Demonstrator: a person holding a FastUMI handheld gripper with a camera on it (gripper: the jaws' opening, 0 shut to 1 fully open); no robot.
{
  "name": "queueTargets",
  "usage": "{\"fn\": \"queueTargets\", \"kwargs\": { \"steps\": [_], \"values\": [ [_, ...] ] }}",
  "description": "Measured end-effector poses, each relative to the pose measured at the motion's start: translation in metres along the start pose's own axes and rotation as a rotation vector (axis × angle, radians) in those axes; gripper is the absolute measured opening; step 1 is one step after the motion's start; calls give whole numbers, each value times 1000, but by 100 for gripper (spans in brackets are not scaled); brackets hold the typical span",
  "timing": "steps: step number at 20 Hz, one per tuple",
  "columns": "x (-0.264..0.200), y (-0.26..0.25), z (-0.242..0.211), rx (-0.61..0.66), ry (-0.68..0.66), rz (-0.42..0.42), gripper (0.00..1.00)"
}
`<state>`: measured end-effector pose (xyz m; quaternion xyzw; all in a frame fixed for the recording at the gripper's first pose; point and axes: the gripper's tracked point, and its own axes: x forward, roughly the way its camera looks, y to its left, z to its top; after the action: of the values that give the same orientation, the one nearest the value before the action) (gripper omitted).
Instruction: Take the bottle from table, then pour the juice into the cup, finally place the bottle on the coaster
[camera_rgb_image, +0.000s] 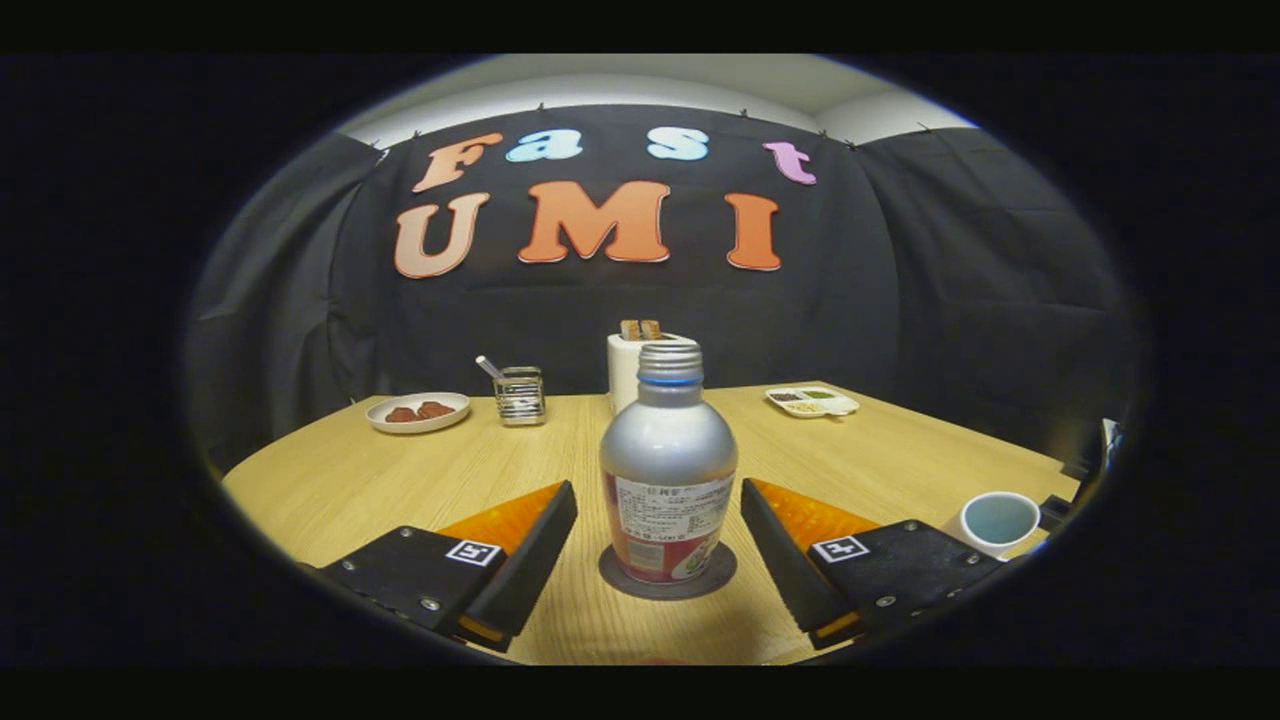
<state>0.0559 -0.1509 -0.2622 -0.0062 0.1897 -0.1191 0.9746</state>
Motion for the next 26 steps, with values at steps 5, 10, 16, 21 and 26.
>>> {"fn": "queueTargets", "kwargs": {
  "steps": [5, 10, 16, 21, 26],
  "values": [
    [-38, 15, 41, -43, -71, 34, 97],
    [-84, 31, 92, -39, -153, 65, 97],
    [-137, 59, 145, -23, -255, 101, 97],
    [-179, 79, 172, -5, -338, 141, 97],
    [-207, 83, 185, 72, -417, 164, 97]
  ]
}}
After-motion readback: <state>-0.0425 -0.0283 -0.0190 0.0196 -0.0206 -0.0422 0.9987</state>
